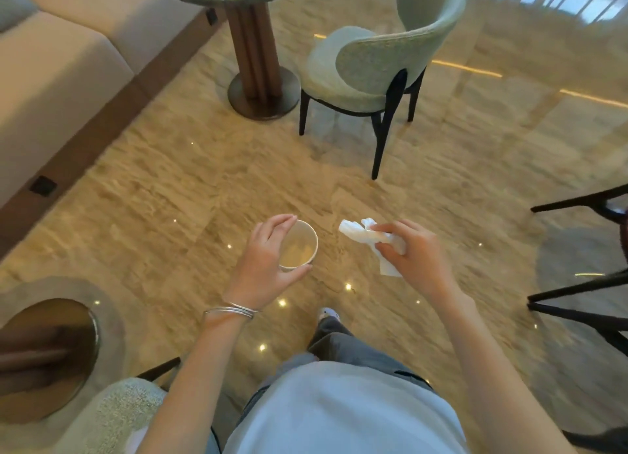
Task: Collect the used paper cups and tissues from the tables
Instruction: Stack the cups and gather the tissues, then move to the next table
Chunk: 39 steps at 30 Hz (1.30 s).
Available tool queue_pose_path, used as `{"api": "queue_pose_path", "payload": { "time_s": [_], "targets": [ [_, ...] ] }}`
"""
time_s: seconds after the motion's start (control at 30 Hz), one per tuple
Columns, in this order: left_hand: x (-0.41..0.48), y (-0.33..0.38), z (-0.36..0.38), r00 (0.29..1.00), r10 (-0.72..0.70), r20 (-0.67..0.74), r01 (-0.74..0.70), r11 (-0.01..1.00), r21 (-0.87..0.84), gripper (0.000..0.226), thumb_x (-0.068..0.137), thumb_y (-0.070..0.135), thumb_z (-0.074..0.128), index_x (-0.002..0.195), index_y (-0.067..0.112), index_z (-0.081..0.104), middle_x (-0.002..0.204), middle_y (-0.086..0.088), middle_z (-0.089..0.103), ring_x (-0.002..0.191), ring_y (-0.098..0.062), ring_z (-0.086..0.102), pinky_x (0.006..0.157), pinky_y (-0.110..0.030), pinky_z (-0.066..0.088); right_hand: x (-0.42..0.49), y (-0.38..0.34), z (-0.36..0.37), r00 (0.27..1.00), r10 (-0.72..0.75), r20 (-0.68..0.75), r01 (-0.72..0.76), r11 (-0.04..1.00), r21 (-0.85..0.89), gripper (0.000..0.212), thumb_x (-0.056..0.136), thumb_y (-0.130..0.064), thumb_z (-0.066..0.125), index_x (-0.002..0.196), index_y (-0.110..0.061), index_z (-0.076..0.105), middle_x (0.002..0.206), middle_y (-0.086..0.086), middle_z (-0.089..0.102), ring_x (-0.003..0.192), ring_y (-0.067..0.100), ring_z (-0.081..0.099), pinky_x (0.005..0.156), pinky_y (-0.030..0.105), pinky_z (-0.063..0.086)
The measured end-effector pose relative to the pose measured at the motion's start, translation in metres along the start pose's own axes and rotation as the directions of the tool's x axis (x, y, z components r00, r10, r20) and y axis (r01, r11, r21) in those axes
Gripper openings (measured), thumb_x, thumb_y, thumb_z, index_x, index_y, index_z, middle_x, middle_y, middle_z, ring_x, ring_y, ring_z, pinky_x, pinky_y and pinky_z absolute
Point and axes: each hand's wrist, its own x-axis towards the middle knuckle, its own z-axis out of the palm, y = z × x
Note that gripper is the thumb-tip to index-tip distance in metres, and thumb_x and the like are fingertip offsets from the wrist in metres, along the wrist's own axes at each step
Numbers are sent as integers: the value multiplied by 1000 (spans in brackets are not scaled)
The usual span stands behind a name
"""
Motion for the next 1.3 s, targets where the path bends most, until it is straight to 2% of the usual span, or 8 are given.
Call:
{"api": "queue_pose_path", "payload": {
  "time_s": [0.1, 0.27, 0.37, 0.57, 0.77, 0.9, 1.0, 1.3],
  "targets": [
    [38, -12, -13, 997, -17, -70, 18, 1000, 10, 78, 64, 28, 81, 131, 5, 47, 129, -6, 49, 114, -20, 44, 100, -14, 22, 56, -9, -7, 997, -69, 20, 69, 997, -18, 27, 80, -22, 68, 106, -30, 65, 97, -9, 63, 78, 13, 58, 66, 31, 47],
    [71, -39, -21, 994, -78, -80, 79, 997, 8, 78, 65, 28, 81, 131, 6, 46, 129, -5, 48, 115, -20, 44, 101, -16, 23, 114, -22, 2, 991, -124, 54, 127, 991, -43, 25, 80, -24, 68, 104, -31, 65, 93, -16, 59, 75, 9, 55, 63, 25, 40],
    [89, -62, -23, 991, -115, -60, 116, 993, 9, 78, 66, 30, 80, 132, 7, 46, 130, -4, 48, 116, -19, 43, 101, -17, 24, 139, -26, 17, 989, -115, 97, 120, 992, -49, 25, 81, -24, 67, 105, -31, 64, 93, -13, 61, 75, 11, 56, 62, 28, 43],
    [146, -119, -50, 991, -131, -24, 131, 991, 11, 79, 64, 29, 81, 131, 5, 47, 128, -5, 49, 116, -20, 43, 102, -21, 26, 208, -48, 50, 989, -53, 136, 63, 996, -68, 25, 82, -25, 65, 107, -32, 64, 98, -12, 62, 80, 12, 56, 63, 24, 36],
    [226, -179, -109, 997, -81, -16, 82, 996, 43, 79, 64, 33, 80, 132, 8, 46, 129, -3, 48, 116, -19, 44, 101, -24, 28, 299, -93, 73, 997, -16, 78, 21, 998, -63, 26, 82, -26, 65, 107, -33, 63, 92, -14, 59, 78, 10, 54, 60, 22, 36],
    [280, -212, -148, 999, -14, -31, 15, 998, 57, 80, 64, 31, 81, 132, 9, 46, 129, -2, 48, 115, -17, 44, 100, -20, 28, 364, -127, 84, 1000, -24, 10, 25, 999, -41, 28, 81, -25, 67, 107, -33, 63, 101, -11, 62, 83, 10, 56, 70, 29, 47],
    [313, -233, -169, 999, 19, -39, -16, 997, 76, 80, 64, 30, 81, 131, 6, 46, 129, -5, 49, 114, -19, 45, 101, -19, 26, 402, -149, 94, 999, -46, -23, 46, 999, -21, 27, 80, -25, 67, 106, -33, 63, 102, -12, 63, 84, 8, 56, 70, 29, 47],
    [386, -284, -179, 998, -52, -40, 53, 998, 36, 80, 65, 31, 80, 133, 9, 44, 131, -1, 47, 117, -15, 41, 100, -19, 27, 489, -159, 125, 998, -20, 65, 24, 998, -56, 28, 81, -26, 67, 107, -34, 61, 105, -12, 62, 86, 7, 57, 75, 31, 51]
  ]
}}
